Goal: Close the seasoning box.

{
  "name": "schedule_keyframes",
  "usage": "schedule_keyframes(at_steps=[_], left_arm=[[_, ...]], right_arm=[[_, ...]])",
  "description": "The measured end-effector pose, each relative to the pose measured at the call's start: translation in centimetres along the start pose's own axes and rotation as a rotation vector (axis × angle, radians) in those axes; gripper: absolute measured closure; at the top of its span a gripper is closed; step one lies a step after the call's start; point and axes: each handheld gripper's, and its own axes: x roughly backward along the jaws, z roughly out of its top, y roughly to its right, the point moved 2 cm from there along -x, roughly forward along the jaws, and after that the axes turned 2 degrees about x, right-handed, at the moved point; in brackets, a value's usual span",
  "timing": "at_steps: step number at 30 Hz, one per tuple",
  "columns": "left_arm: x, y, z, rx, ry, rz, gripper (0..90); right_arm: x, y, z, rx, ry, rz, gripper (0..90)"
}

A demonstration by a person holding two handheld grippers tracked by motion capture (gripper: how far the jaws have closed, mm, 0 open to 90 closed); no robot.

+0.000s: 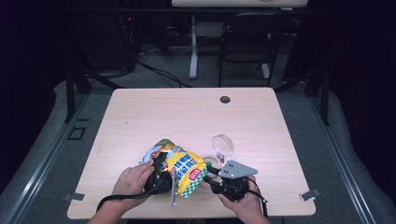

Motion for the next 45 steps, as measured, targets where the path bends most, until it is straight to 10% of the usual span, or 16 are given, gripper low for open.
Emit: schedule_keyframes(at_steps=[45], left_arm=[[0.8,-1.6,0.8,-0.184,-0.042,0.059,64.7]], right_arm=[[-0.3,-0.4,-0.2,-0.003,0.015,0.015,66.6]])
